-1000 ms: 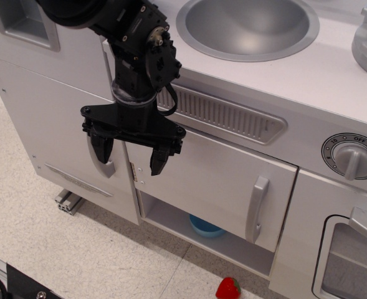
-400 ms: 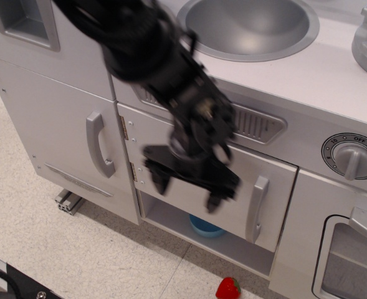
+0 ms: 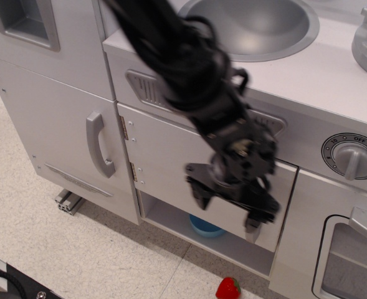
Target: Open cabinet
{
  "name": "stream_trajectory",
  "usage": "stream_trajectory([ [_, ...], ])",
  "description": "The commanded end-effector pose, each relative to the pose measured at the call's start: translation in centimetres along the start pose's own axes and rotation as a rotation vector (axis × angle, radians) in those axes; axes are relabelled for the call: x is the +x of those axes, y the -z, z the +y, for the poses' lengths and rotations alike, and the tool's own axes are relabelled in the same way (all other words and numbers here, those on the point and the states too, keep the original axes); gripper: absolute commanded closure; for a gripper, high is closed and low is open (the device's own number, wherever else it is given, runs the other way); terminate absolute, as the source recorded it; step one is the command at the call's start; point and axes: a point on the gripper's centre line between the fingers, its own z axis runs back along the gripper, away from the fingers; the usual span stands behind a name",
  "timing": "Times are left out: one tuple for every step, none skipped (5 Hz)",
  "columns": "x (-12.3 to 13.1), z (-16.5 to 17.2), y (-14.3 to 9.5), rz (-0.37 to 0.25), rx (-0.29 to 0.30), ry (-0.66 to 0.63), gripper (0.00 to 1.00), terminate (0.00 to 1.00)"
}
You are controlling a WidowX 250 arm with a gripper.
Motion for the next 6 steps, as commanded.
stream_trajectory([
  [2.6,-1.6,-0.3,-0.056,-0.032,-0.039,0.00,0.00],
  [3.0,-1.4,0.5,-0.051,-0.017,-0.052,0.00,0.00],
  [3.3,-1.5,0.7,-0.063,-0.013,-0.054,1.00,0.00],
  [3.3,-1.5,0.6,-0.062,-0.023,-0.052,1.00,0.00],
  [2.8,-1.3,0.7,-0.068,-0.018,-0.034,1.00,0.00],
  [1.3,-0.5,0.3,-0.054,-0.020,-0.008,1.00,0.00],
])
